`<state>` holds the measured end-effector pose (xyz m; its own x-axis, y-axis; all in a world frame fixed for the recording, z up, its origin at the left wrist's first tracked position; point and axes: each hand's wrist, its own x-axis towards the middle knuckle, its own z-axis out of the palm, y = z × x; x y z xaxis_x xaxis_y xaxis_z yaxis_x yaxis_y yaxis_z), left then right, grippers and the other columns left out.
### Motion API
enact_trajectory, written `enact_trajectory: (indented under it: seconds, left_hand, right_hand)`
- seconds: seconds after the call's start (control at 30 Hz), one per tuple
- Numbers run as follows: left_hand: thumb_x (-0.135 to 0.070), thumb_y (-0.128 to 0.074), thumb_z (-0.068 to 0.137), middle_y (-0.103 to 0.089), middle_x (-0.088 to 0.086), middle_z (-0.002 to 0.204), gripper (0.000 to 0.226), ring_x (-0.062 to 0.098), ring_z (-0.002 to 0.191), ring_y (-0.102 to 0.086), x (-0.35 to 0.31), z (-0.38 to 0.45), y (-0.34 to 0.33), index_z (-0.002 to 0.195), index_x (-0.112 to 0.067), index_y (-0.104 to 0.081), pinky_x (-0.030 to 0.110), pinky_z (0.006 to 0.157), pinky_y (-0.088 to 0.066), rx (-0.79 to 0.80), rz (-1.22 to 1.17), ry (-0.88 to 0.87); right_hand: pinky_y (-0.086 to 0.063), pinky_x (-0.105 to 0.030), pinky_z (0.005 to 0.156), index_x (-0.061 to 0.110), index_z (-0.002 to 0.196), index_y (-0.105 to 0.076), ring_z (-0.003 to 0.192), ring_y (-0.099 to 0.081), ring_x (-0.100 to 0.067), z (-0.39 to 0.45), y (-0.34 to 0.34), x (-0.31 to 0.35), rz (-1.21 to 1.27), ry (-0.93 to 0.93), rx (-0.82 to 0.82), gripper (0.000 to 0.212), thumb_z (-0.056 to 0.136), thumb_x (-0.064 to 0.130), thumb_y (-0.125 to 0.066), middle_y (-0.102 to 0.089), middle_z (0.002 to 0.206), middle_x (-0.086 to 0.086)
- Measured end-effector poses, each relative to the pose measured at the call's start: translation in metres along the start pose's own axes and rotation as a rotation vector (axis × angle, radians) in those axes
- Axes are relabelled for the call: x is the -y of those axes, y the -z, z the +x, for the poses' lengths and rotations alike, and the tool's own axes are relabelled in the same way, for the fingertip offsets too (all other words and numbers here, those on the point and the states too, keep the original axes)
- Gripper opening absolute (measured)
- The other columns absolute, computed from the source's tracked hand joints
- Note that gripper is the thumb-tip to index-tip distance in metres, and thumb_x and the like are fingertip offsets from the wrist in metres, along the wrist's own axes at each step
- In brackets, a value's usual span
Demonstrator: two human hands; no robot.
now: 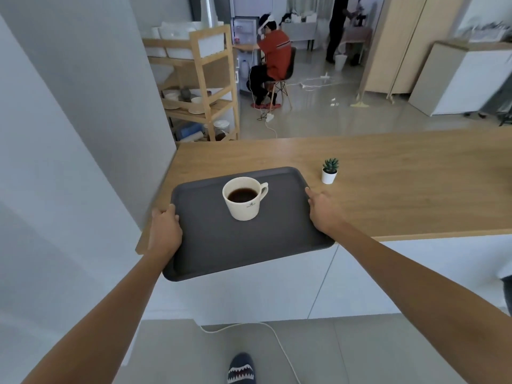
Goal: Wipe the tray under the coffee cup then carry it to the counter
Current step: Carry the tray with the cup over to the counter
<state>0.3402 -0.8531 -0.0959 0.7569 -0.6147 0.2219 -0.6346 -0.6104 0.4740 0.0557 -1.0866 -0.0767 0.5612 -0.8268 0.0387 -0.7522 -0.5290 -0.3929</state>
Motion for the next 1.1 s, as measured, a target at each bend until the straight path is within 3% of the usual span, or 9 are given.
enact_trajectory:
  seconds: [0.13, 0.27, 0.43, 0.6, 0.8, 0.93, 1.03, 1.1]
  left_hand:
    - [-0.007, -0.036, 0.096, -0.048, 0.026, 0.101, 0.011, 0.028, 0.076, -0.039, -0.010, 0.047, -0.040, 0.093, -0.004, -0.046, 0.037, 0.073, -0.038, 0.059, -0.020, -0.046]
    - [-0.008, -0.035, 0.096, -0.047, 0.023, 0.105, 0.018, 0.027, 0.080, -0.041, -0.017, 0.087, -0.071, 0.106, 0.001, -0.048, 0.042, 0.079, -0.042, 0.096, -0.062, -0.059]
    - [-0.012, -0.034, 0.099, -0.043, 0.021, 0.115, 0.034, 0.024, 0.089, -0.044, -0.020, 0.139, -0.106, 0.131, -0.003, -0.044, 0.036, 0.088, -0.039, 0.183, -0.124, -0.059]
    - [-0.011, -0.035, 0.099, -0.042, 0.020, 0.118, 0.038, 0.026, 0.093, -0.046, -0.025, 0.176, -0.132, 0.136, -0.001, -0.041, 0.033, 0.090, -0.038, 0.216, -0.122, -0.062]
    - [-0.012, -0.035, 0.100, -0.043, 0.022, 0.120, 0.038, 0.034, 0.103, -0.051, -0.028, 0.215, -0.159, 0.136, -0.002, -0.042, 0.039, 0.094, -0.041, 0.233, -0.108, -0.018]
    - [-0.012, -0.035, 0.099, -0.044, 0.023, 0.116, 0.039, 0.032, 0.095, -0.050, -0.030, 0.242, -0.176, 0.137, -0.001, -0.042, 0.039, 0.090, -0.041, 0.219, -0.081, -0.006]
    - [-0.014, -0.035, 0.100, -0.044, 0.022, 0.115, 0.040, 0.023, 0.087, -0.043, -0.031, 0.257, -0.186, 0.138, -0.003, -0.040, 0.038, 0.087, -0.040, 0.214, -0.074, 0.000]
    - [-0.015, -0.034, 0.100, -0.043, 0.020, 0.117, 0.040, 0.025, 0.090, -0.047, -0.031, 0.267, -0.193, 0.138, -0.004, -0.039, 0.037, 0.087, -0.040, 0.220, -0.082, 0.015]
  right_hand:
    - [-0.047, -0.042, 0.083, 0.020, 0.148, -0.029, 0.097, -0.056, -0.041, 0.032, -0.011, -0.016, -0.018, -0.071, -0.004, 0.048, 0.100, 0.016, -0.030, -0.050, 0.115, -0.022]
    - [-0.047, -0.043, 0.081, 0.022, 0.148, -0.030, 0.095, -0.056, -0.042, 0.065, -0.025, -0.027, -0.019, -0.139, -0.016, 0.047, 0.101, 0.018, -0.029, -0.049, 0.114, -0.021]
    - [-0.048, -0.045, 0.079, 0.024, 0.147, -0.030, 0.090, -0.057, -0.043, 0.107, -0.051, -0.038, -0.019, -0.217, -0.011, 0.047, 0.100, 0.020, -0.030, -0.048, 0.112, -0.020]
    - [-0.043, -0.041, 0.073, 0.025, 0.147, -0.029, 0.090, -0.057, -0.041, 0.144, -0.071, -0.046, -0.027, -0.278, 0.010, 0.050, 0.098, 0.016, -0.032, -0.047, 0.115, -0.018]
    - [-0.048, -0.043, 0.077, 0.021, 0.148, -0.028, 0.092, -0.058, -0.041, 0.197, -0.087, -0.052, -0.052, -0.270, 0.030, 0.053, 0.096, 0.011, -0.034, -0.048, 0.119, -0.021]
    - [-0.043, -0.039, 0.069, 0.022, 0.148, -0.027, 0.087, -0.059, -0.041, 0.229, -0.096, -0.057, -0.092, -0.266, 0.036, 0.055, 0.096, 0.010, -0.035, -0.048, 0.119, -0.019]
    - [-0.048, -0.043, 0.073, 0.023, 0.148, -0.027, 0.089, -0.061, -0.042, 0.251, -0.101, -0.060, -0.089, -0.258, 0.029, 0.055, 0.096, 0.009, -0.034, -0.047, 0.120, -0.019]
    - [-0.048, -0.043, 0.072, 0.025, 0.148, -0.027, 0.087, -0.062, -0.042, 0.262, -0.104, -0.061, -0.096, -0.261, 0.026, 0.055, 0.096, 0.011, -0.034, -0.047, 0.120, -0.018]
